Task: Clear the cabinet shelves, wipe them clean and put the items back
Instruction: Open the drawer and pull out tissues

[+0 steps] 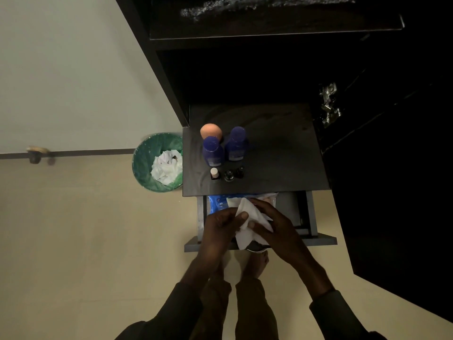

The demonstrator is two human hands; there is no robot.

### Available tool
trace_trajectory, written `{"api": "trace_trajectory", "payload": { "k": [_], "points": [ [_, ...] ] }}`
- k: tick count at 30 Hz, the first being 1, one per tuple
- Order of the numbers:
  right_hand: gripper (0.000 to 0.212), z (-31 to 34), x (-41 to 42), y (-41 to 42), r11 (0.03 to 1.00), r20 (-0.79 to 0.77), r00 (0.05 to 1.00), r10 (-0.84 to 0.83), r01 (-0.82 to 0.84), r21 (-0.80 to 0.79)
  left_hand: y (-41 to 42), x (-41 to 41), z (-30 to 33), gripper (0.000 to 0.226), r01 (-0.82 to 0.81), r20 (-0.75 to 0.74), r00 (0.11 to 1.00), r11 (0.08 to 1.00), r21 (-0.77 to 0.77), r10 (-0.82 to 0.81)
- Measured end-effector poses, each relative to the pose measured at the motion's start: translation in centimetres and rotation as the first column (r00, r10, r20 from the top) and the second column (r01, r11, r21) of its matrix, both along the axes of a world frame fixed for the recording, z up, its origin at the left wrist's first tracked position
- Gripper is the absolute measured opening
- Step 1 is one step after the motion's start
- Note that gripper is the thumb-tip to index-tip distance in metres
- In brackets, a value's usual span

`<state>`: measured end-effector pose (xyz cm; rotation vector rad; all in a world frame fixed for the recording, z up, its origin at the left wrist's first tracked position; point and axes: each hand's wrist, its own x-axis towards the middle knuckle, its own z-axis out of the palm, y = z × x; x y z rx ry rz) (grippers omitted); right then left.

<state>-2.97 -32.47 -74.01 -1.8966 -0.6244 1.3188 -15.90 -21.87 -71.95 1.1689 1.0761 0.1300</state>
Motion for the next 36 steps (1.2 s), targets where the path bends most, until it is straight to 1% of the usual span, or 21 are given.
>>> {"api": "trace_trajectory", "payload": {
  "k": [1, 3, 5, 7, 9, 11, 13, 15, 17, 20, 23, 24, 26, 27, 29, 30, 32, 34, 36],
  "points": [
    [0.056, -0.1, 0.0, -0.1, 0.999, 0.004, 1.000, -0.028, 0.028, -0.017, 0.1, 0.0, 0.0, 0.014, -0.003, -0.001, 1.000, 1.000, 0.005, 0.003],
    [0.036, -0.2, 0.1, -0.2, 0.995, -0.034, 0.996, -0.085, 0.083, -0.052, 0.2, -0.1, 0.1, 0.013, 0.009, -0.009, 1.000, 0.999, 0.031, -0.009],
    [0.022, 0.2, 0.2, 0.0, 0.983, -0.087, 0.982, -0.166, 0.158, -0.093, 0.1, -0.3, -0.1, 0.012, 0.007, -0.008, 1.000, 0.999, 0.040, -0.007],
    [0.013, 0.7, 0.3, 0.1, 0.950, -0.118, 0.946, -0.303, 0.291, -0.114, 0.0, -0.4, -0.1, 0.011, -0.022, -0.007, 1.000, 0.999, 0.028, 0.022],
    [0.009, 1.0, 0.4, 0.2, 0.912, -0.136, 0.905, -0.404, 0.387, -0.138, -0.1, -0.5, 0.0, 0.016, -0.058, -0.008, 0.998, 0.998, -0.011, 0.058],
    [0.013, 1.2, 0.6, 0.1, 0.909, -0.169, 0.898, -0.407, 0.381, -0.168, -0.3, -0.5, 0.3, 0.013, -0.102, 0.007, 0.995, 0.993, -0.052, 0.103],
    [0.020, 1.4, 0.7, 0.0, 0.913, -0.241, 0.884, -0.400, 0.362, -0.189, -0.3, -0.5, 0.5, 0.011, -0.140, 0.014, 0.990, 0.989, -0.056, 0.141],
    [0.018, 1.5, 1.0, 0.0, 0.899, -0.306, 0.847, -0.435, 0.391, -0.197, -0.1, -0.5, 0.5, 0.011, -0.164, 0.010, 0.986, 0.986, -0.044, 0.165],
    [0.029, 1.3, 1.3, -0.1, 0.879, -0.351, 0.807, -0.475, 0.414, -0.237, 0.1, -0.4, 0.6, 0.014, -0.184, 0.016, 0.983, 0.982, -0.038, 0.185],
    [0.037, 0.6, 1.6, -0.4, 0.857, -0.361, 0.779, -0.513, 0.442, -0.264, 0.0, -0.4, 0.4, 0.017, -0.205, 0.014, 0.979, 0.978, -0.031, 0.205],
    [0.031, 0.5, 1.7, -0.3, 0.856, -0.368, 0.773, -0.517, 0.453, -0.249, -0.1, -0.3, 0.5, 0.011, -0.223, 0.006, 0.975, 0.974, -0.046, 0.224],
    [0.033, 0.5, 1.6, -0.2, 0.864, -0.377, 0.778, -0.502, 0.439, -0.244, -0.1, -0.3, 0.5, 0.010, -0.217, 0.004, 0.976, 0.975, -0.048, 0.217],
    [0.049, 0.6, 1.5, 0.1, 0.873, -0.398, 0.778, -0.486, 0.413, -0.259, -0.1, -0.2, 0.7, 0.008, -0.193, 0.009, 0.981, 0.978, -0.076, 0.195],
    [0.057, 0.7, 1.4, 0.2, 0.877, -0.412, 0.776, -0.478, 0.398, -0.269, -0.2, -0.1, 0.8, 0.010, -0.171, 0.012, 0.985, 0.981, -0.089, 0.173],
    [0.063, 0.8, 1.3, 0.3, 0.887, -0.446, 0.767, -0.460, 0.378, -0.265, -0.2, 0.0, 0.9, 0.020, -0.102, 0.003, 0.995, 0.993, -0.058, 0.103],
    [0.063, 0.8, 1.4, 0.3, 0.880, -0.465, 0.747, -0.474, 0.387, -0.275, -0.2, -0.1, 1.0, 0.023, -0.076, 0.002, 0.997, 0.996, -0.036, 0.076],
    [0.059, 0.9, 1.5, 0.3, 0.845, -0.505, 0.677, -0.535, 0.433, -0.314, -0.2, -0.1, 1.2, 0.024, -0.059, 0.010, 0.998, 0.998, -0.016, 0.059],
    [0.050, 1.1, 1.4, 0.2, 0.812, -0.563, 0.588, -0.581, 0.467, -0.349, -0.1, 0.0, 1.3, 0.024, -0.073, 0.023, 0.997, 0.997, 0.001, 0.073],
    [0.045, 1.1, 1.4, -0.2, 0.790, -0.606, 0.518, -0.603, 0.490, -0.367, -0.1, 0.1, 1.5, 0.024, -0.105, 0.037, 0.994, 0.993, 0.052, 0.103]
  ]
}}
